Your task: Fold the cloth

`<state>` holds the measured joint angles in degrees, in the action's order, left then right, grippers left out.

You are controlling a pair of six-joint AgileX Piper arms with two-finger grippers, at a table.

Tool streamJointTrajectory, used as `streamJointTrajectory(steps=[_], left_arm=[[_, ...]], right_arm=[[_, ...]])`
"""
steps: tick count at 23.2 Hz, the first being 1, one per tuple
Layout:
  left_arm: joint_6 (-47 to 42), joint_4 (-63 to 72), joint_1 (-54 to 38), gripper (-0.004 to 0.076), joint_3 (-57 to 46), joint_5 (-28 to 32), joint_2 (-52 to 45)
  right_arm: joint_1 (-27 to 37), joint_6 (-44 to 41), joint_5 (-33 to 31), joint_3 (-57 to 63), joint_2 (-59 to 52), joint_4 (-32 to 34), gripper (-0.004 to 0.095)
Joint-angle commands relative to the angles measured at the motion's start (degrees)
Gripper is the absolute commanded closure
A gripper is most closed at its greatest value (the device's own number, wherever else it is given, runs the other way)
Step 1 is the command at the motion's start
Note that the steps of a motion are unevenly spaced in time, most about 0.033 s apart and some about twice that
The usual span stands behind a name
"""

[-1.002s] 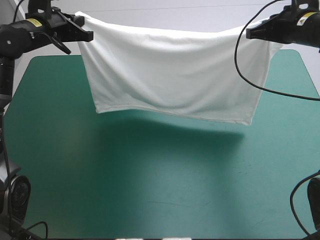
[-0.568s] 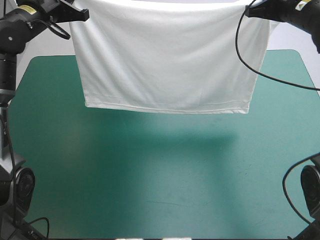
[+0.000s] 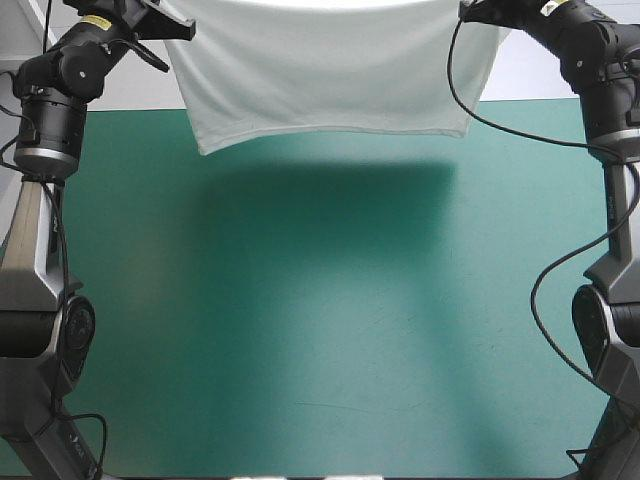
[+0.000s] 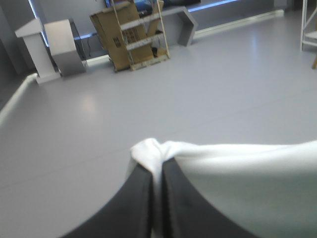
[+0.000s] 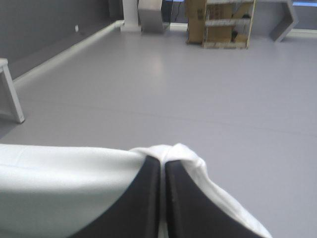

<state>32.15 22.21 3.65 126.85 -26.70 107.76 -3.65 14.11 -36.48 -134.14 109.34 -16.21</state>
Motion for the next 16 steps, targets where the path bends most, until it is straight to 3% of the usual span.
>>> streamJointTrajectory(steps=[1, 5, 6, 11, 16], left_arm=[[0.21, 1.11, 0.06, 0.0703, 1.83, -5.96, -2.18], [-0.40, 0.59, 0.06, 0.0703, 1.83, -25.45, 0.66], [-2.19, 0.29, 0.06, 0.0703, 1.72, -32.35, 1.81], [-9.20, -5.10, 0.06, 0.0703, -0.38, -46.36, 2.28], [-11.07, -8.11, 0.06, 0.0703, -10.41, -47.02, -2.25]], right_arm=[[-0.03, 0.46, -8.56, -1.54, -2.85, 0.38, 0.0925], [-0.03, -2.69, -24.45, -1.01, 0.56, 0.38, 0.0925], [-0.03, -4.04, -31.31, -1.01, 1.83, 0.89, 0.0925], [-0.15, -7.94, -31.31, 8.72, -0.94, 1.18, 0.0925], [-0.15, -7.62, -31.20, 24.70, -9.75, 1.73, 0.0925]])
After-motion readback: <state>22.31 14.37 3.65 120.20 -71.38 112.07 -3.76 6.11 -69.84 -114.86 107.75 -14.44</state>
